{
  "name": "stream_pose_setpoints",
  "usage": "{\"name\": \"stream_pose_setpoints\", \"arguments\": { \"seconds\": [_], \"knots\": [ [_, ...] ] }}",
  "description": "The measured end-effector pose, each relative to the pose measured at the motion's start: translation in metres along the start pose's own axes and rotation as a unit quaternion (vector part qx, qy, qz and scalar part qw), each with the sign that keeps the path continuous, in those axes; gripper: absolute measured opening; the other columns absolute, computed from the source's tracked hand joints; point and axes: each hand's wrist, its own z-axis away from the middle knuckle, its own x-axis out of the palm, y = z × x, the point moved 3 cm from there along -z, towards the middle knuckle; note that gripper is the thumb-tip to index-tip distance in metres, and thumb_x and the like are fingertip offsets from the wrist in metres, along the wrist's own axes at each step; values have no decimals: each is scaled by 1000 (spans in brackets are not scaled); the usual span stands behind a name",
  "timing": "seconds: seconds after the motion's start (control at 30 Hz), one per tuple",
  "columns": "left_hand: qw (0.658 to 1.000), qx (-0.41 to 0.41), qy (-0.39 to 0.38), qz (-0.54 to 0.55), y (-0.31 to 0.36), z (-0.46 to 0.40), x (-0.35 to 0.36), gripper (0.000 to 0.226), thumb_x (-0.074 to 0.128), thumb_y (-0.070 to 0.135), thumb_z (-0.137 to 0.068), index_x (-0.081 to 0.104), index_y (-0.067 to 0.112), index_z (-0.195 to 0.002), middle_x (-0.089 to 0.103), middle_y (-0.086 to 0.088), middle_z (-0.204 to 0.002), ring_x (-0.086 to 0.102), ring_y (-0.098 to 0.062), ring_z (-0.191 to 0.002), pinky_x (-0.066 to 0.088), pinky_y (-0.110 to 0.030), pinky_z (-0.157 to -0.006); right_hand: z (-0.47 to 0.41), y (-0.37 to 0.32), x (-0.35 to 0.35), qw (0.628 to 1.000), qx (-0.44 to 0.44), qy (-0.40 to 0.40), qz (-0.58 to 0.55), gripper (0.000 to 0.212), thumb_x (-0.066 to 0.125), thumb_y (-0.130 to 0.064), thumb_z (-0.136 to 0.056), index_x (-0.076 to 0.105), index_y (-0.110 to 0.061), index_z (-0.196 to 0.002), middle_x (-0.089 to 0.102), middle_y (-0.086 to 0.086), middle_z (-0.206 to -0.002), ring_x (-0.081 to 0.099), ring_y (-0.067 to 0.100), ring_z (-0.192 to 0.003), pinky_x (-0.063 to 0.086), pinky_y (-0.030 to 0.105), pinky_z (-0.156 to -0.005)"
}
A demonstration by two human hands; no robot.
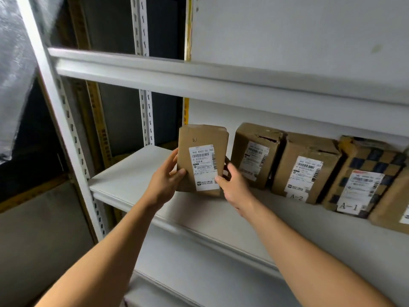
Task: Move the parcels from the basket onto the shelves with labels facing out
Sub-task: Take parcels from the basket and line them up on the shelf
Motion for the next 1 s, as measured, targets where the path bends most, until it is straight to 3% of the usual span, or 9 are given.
{"name": "stream_pose_setpoints", "arguments": {
  "seconds": [0.13, 0.17, 0.3, 0.5, 0.7, 1.0],
  "knots": [
    [999, -2, -42, 5, -17, -46, -16, 67, 48, 7, -109, 39, 57, -152, 53, 21, -153, 53, -21, -142, 46, -57, -115, -33, 4, 24, 998, 12, 58, 14, 54, 59, -2, -103, 53, -24, -151, 66, -12, -131, 61, -7, -109, 48, 5, -87],
    [999, -4, -52, 2, -21, -58, -17, 69, 50, 5, -109, 39, 56, -153, 53, 21, -153, 53, -20, -142, 45, -58, -115, -41, 7, 29, 997, 19, 75, 22, 53, 59, -3, -103, 53, -24, -151, 66, -11, -133, 62, -1, -115, 46, 6, -89],
    [996, -7, -92, 7, -36, -104, -21, 74, 57, 2, -105, 38, 51, -157, 50, 19, -156, 52, -19, -142, 45, -60, -115, -65, 16, 39, 986, 55, 148, 46, 58, 61, -15, -104, 45, -26, -158, 60, -3, -150, 55, 19, -138, 47, 37, -112],
    [991, 9, -130, 29, -43, -149, -6, 76, 60, -1, -102, 49, 62, -143, 55, 20, -152, 50, -24, -144, 47, -61, -113, -83, 17, 42, 964, 93, 236, 74, 59, 53, -14, -109, 35, -21, -164, 52, 10, -157, 51, 28, -141, 41, 34, -112],
    [987, -8, -149, 57, -51, -169, 2, 74, 60, -4, -101, 47, 48, -152, 55, 18, -152, 60, -21, -134, 52, -52, -111, -94, 17, 53, 953, 112, 274, 63, 58, 46, -26, -112, 26, -20, -166, 41, 8, -165, 43, 26, -147, 34, 27, -112],
    [987, 1, -149, 56, -57, -175, 4, 73, 58, -5, -102, 50, 51, -149, 59, 26, -144, 66, -10, -125, 51, -47, -112, -105, 22, 57, 943, 119, 308, 47, 58, 49, -20, -111, 30, -19, -166, 48, 9, -160, 47, 26, -143, 35, 23, -106]
  ]
}}
